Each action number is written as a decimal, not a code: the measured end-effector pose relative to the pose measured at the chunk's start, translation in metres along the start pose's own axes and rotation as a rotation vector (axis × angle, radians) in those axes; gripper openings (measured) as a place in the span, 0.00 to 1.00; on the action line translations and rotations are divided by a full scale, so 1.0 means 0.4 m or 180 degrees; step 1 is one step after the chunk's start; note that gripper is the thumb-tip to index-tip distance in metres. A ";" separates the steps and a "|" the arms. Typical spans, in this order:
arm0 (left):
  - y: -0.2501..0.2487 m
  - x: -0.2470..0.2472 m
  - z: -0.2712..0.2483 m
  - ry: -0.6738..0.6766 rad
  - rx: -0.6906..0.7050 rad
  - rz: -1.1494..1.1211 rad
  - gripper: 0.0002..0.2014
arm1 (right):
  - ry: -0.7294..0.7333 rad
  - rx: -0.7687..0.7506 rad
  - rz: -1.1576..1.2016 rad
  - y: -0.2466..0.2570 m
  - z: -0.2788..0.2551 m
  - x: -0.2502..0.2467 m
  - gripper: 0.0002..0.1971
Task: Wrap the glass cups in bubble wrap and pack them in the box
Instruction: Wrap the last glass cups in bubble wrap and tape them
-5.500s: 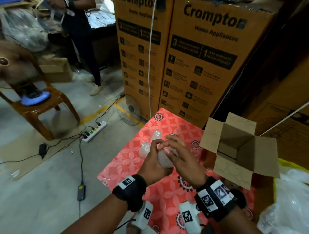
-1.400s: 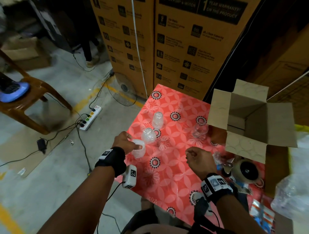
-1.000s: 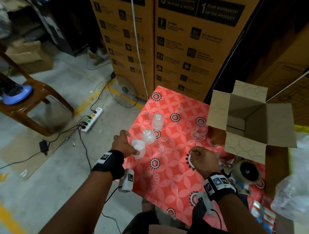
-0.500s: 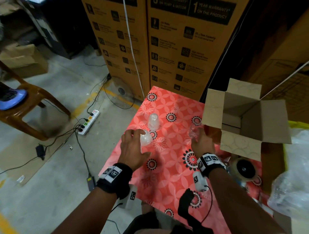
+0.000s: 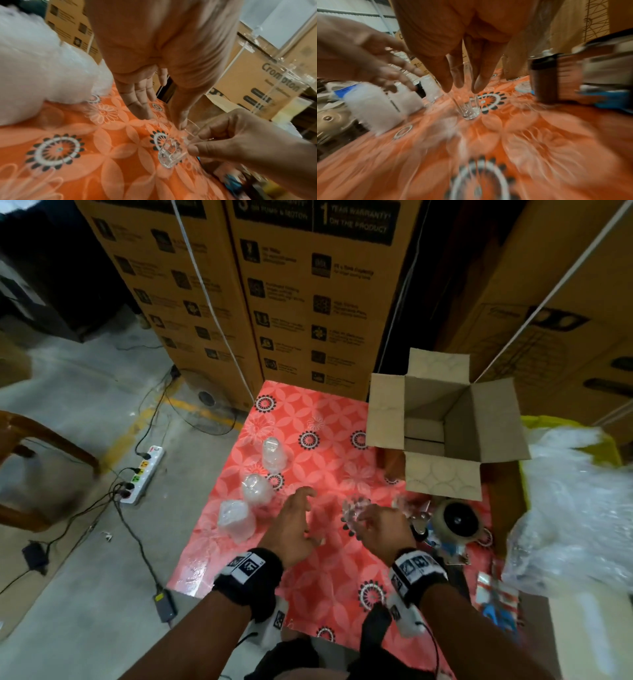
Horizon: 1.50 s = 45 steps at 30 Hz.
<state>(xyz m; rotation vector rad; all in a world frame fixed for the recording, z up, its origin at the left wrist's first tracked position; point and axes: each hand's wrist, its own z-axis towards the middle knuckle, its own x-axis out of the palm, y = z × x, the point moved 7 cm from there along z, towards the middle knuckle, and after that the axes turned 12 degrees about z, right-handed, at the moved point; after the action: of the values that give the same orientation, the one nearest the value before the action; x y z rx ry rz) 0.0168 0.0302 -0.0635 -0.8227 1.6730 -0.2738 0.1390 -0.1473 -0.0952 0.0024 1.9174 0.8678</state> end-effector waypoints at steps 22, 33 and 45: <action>-0.329 0.179 0.037 0.0193 0.0839 0.1037 0.53 | -0.1200 -0.0542 0.0850 -0.075 -0.294 -0.309 0.20; -0.702 0.155 0.132 -0.0401 0.1649 0.0655 0.51 | -0.2773 0.0264 0.0649 -0.345 -0.200 -0.777 0.11; -0.857 0.180 0.259 -0.0598 0.1374 0.0682 0.52 | -0.1521 0.0078 -0.0716 -0.520 0.088 -0.884 0.16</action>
<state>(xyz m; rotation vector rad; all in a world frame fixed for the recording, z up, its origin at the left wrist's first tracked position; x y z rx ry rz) 0.2350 -0.2386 0.0528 -0.3328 1.4395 -0.3791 0.4201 -0.4083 0.0548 0.0078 1.4476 0.6243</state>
